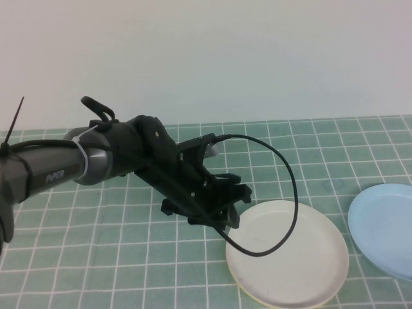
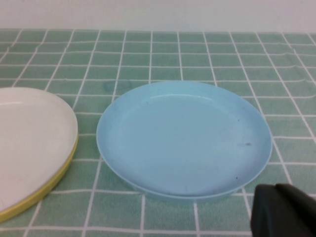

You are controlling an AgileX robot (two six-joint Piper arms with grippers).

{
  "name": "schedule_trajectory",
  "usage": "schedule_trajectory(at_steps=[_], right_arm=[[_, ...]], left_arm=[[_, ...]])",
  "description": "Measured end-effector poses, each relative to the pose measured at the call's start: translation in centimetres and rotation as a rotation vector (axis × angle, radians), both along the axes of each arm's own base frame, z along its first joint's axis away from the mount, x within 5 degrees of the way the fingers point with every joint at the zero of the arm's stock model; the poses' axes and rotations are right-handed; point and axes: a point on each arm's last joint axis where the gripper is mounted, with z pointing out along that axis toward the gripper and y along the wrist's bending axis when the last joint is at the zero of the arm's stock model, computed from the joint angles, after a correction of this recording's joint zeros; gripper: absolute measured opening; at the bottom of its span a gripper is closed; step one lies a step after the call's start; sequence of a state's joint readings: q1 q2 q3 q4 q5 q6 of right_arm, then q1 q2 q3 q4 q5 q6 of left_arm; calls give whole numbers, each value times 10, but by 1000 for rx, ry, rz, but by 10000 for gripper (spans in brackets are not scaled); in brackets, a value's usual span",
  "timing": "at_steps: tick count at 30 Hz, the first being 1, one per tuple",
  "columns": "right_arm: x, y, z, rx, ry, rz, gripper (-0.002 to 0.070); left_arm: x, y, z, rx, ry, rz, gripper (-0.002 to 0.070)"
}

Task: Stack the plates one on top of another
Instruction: Place the white plate on the yellow plate

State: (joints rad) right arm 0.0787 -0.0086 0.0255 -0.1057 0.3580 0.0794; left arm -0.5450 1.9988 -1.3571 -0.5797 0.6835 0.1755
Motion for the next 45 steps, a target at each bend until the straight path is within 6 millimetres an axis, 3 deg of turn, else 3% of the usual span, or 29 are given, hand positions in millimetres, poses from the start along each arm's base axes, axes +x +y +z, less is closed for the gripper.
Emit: schedule_trajectory(at_steps=[4, 8, 21, 38, 42, 45], right_arm=[[0, 0, 0, 0, 0, 0, -2], [0, 0, 0, 0, 0, 0, -2], [0, 0, 0, 0, 0, 0, -2], [0, 0, 0, 0, 0, 0, -2], [0, 0, 0, 0, 0, 0, -2], [0, 0, 0, 0, 0, 0, -2]], left_arm=[[-1, 1, 8, 25, -4, -44, 59], [-2, 0, 22, 17, -6, -84, 11], [-15, 6, 86, -93, -151, -70, 0], [-19, -6, 99, -301, -49, 26, -1], [-15, -6, 100, -304, -95, 52, -1], [-2, -4, 103, -301, -232, 108, -1]])
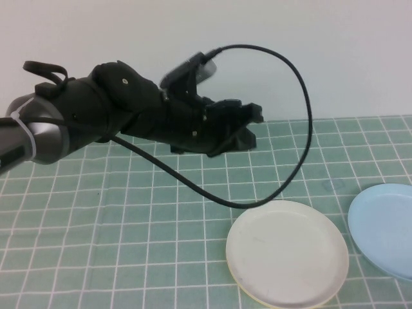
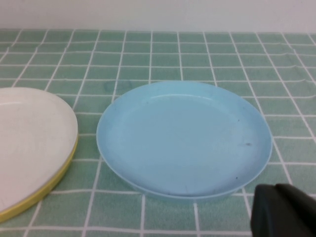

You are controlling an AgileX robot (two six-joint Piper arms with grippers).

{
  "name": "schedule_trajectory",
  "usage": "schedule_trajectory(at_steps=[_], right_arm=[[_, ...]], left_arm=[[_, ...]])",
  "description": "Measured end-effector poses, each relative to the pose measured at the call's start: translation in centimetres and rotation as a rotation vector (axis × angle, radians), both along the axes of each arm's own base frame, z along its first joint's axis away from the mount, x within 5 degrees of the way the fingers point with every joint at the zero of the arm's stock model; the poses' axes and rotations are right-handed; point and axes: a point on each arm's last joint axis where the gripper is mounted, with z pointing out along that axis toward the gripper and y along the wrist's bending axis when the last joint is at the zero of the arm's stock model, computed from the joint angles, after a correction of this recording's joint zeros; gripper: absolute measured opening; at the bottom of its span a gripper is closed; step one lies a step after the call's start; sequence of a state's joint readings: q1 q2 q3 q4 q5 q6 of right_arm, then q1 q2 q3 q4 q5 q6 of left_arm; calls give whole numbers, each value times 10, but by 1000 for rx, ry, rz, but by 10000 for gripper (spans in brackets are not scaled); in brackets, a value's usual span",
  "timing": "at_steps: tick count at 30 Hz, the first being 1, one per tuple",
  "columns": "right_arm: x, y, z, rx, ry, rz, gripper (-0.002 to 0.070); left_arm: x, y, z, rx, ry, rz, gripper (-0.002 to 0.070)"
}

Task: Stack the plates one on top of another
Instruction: Place the white plate on the yellow plate, then pick up the blue plate

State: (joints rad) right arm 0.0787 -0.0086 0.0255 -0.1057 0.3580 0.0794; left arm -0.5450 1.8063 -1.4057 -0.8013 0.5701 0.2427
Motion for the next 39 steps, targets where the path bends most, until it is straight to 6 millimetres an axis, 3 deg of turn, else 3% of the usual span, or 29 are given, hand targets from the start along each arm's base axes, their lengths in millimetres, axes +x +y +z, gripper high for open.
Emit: schedule_trajectory(at_steps=[6, 11, 14, 16, 21, 29, 34, 39], right_arm=[[0, 0, 0, 0, 0, 0, -2], [0, 0, 0, 0, 0, 0, -2], [0, 0, 0, 0, 0, 0, -2], [0, 0, 0, 0, 0, 0, -2], [0, 0, 0, 0, 0, 0, -2], [0, 0, 0, 0, 0, 0, -2], [0, 0, 0, 0, 0, 0, -2], [0, 0, 0, 0, 0, 0, -2]], left_arm=[[19, 3, -1, 37, -196, 78, -1], [31, 9, -2, 175, -411, 55, -1], [32, 16, 8, 258, -527, 20, -1], [27, 25, 27, 284, -598, 13, -1], [11, 57, 83, 280, -727, 66, -1], [-26, 121, 127, 313, -837, 201, -1], [-63, 149, 125, 283, -956, 329, -1], [-112, 183, 92, 319, -904, 388, -1]])
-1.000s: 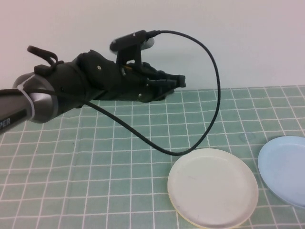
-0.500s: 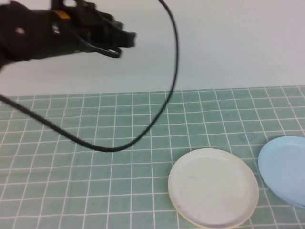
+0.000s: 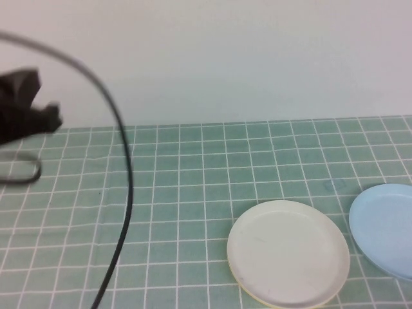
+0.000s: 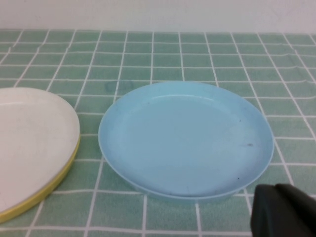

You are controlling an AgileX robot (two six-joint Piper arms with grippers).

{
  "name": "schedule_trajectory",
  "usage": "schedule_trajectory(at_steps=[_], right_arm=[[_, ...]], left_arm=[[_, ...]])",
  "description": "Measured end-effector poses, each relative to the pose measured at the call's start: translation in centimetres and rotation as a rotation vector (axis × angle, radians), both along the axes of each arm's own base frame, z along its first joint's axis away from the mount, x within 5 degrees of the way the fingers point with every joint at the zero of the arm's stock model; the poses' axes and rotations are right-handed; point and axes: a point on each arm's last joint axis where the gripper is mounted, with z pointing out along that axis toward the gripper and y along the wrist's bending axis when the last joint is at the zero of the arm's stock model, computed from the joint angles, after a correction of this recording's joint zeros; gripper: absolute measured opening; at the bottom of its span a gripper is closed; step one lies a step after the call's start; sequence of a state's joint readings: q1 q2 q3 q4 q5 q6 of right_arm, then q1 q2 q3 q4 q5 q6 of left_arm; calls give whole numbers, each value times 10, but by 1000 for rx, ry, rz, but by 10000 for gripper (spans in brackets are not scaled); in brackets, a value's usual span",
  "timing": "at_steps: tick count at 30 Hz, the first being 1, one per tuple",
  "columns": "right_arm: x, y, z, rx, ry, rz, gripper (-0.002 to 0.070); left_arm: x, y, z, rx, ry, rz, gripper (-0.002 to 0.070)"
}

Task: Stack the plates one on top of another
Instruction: Pick up the blue plate

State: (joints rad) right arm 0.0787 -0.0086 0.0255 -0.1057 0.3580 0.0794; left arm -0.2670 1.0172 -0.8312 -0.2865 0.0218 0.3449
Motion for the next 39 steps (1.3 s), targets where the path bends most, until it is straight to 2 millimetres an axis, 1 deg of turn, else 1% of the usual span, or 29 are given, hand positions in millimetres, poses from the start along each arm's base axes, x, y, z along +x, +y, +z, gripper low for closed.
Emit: schedule_trajectory(at_steps=[4, 6, 9, 12, 14, 17, 20, 23, 28, 31, 34, 36, 39], right_arm=[[0, 0, 0, 0, 0, 0, -2], [0, 0, 0, 0, 0, 0, -2], [0, 0, 0, 0, 0, 0, -2], [0, 0, 0, 0, 0, 0, -2], [0, 0, 0, 0, 0, 0, -2], [0, 0, 0, 0, 0, 0, -2], [0, 0, 0, 0, 0, 0, -2], [0, 0, 0, 0, 0, 0, -2], [0, 0, 0, 0, 0, 0, -2], [0, 0, 0, 0, 0, 0, -2], [0, 0, 0, 0, 0, 0, -2], [0, 0, 0, 0, 0, 0, -2], [0, 0, 0, 0, 0, 0, -2]], left_arm=[[-37, 23, -36, -21, 45, 70, -1], [-59, 35, -54, -43, 45, 120, -1], [-90, 48, -73, -70, -26, 189, -1], [-113, 57, -90, -85, -113, 251, -1], [-123, 59, -101, -91, -142, 269, -1], [-131, 61, -111, -126, -177, 286, -1], [-133, 62, -117, -210, -163, 304, -1], [-138, 63, -127, -279, -147, 311, -1], [-152, 65, -132, -314, -252, 310, -1], [-157, 67, -143, -332, -299, 324, -1], [-161, 66, -141, -348, -341, 302, -1], [-163, 63, -143, -346, -318, 290, -1], [-162, 63, -154, -363, -194, 325, -1]])
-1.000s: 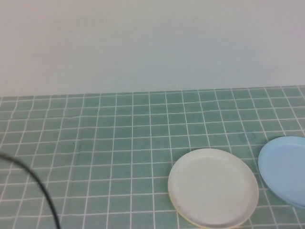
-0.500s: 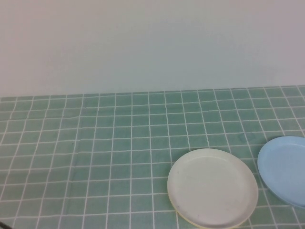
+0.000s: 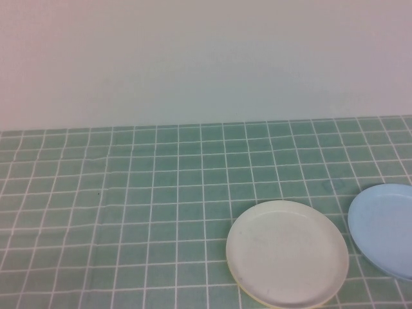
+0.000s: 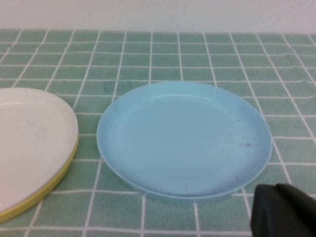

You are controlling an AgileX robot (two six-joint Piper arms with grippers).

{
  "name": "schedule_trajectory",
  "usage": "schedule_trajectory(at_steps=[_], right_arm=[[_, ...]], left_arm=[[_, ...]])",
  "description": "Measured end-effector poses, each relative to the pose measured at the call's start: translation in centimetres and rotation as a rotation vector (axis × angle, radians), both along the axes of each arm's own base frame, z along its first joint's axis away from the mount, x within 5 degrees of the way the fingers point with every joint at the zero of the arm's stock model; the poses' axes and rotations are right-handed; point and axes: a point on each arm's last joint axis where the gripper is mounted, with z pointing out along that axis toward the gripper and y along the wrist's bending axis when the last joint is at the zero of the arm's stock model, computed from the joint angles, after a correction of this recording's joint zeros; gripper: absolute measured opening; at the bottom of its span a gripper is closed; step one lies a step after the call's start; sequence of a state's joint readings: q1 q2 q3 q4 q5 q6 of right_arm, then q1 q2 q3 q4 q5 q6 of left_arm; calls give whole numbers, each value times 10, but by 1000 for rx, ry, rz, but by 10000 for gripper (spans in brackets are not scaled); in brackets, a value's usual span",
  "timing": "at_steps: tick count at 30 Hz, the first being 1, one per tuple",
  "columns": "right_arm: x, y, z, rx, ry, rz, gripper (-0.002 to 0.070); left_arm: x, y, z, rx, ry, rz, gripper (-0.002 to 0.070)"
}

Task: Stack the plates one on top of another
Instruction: Pick up the blue plate

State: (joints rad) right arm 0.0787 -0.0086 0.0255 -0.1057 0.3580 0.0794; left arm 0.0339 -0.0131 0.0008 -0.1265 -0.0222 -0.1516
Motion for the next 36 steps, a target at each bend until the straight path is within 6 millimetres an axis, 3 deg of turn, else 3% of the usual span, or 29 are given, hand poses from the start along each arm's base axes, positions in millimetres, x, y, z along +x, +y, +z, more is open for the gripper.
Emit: schedule_trajectory(at_steps=[4, 8, 13, 25, 36], right_arm=[[0, 0, 0, 0, 0, 0, -2], [0, 0, 0, 0, 0, 0, -2], [0, 0, 0, 0, 0, 0, -2], [0, 0, 0, 0, 0, 0, -2], [0, 0, 0, 0, 0, 0, -2]], left_arm=[[-1, 2, -21, -21, 232, 49, -1], [-3, 0, -32, 67, 361, 20, -1], [-3, -4, -33, 216, 365, -65, -1], [-3, -6, -32, 49, 356, -90, -1], [-3, -6, -32, 46, 355, -90, -1]])
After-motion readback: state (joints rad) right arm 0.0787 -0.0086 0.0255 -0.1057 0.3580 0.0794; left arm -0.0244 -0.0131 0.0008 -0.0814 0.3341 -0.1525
